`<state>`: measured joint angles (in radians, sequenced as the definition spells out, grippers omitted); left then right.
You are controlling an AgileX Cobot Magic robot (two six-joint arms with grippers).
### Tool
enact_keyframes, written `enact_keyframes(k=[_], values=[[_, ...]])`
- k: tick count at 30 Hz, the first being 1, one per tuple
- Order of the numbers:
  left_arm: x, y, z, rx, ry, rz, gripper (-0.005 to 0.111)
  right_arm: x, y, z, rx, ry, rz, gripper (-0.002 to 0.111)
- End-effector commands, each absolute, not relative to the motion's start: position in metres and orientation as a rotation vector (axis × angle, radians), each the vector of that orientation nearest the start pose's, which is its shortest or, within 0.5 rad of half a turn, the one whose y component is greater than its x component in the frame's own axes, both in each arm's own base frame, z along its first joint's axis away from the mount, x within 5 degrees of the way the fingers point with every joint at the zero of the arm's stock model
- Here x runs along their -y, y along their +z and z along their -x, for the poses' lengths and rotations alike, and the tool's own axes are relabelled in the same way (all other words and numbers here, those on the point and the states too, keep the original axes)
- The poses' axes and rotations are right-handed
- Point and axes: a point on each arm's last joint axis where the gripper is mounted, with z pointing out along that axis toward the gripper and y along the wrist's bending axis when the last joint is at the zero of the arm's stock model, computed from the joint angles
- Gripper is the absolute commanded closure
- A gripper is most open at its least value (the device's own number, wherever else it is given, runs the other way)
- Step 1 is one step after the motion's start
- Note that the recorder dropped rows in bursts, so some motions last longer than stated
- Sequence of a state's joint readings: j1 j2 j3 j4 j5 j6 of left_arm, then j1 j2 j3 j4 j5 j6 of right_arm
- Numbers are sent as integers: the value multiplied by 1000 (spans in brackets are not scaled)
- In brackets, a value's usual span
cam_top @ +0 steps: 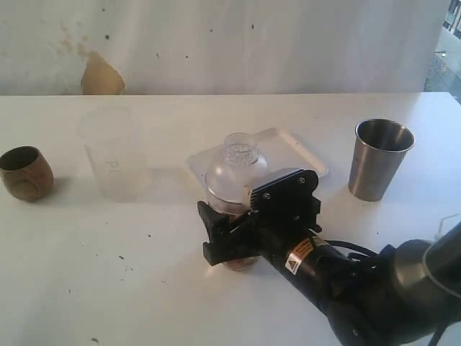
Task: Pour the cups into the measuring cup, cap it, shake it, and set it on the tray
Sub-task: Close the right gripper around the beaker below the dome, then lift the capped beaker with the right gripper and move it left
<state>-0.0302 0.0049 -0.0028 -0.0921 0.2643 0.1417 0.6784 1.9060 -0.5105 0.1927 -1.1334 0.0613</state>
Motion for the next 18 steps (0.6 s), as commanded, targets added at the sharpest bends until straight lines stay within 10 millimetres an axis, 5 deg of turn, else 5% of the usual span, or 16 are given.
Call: enact_keyframes(k=[1, 7, 13, 14, 16, 18], values=[[4, 190, -55, -1734, -1, -93, 106, -185, 142, -245, -1759, 496, 402, 108], [4, 190, -55, -1734, -1, -93, 106, -193, 194, -236, -1734, 521, 618, 108], [4, 190, -55, -1734, -1, -93, 106, -154, 226, -262, -1743, 558, 148, 108], [4, 190, -55, -1734, -1, -93, 106, -163, 230, -260, -1752, 662, 193, 108], [4, 190, -55, -1734, -1, -93, 106, -195, 238, -238, -1705, 805, 551, 108], [4, 190, -55, -1734, -1, -93, 106, -206, 240, -233, -1730, 762, 600, 108]])
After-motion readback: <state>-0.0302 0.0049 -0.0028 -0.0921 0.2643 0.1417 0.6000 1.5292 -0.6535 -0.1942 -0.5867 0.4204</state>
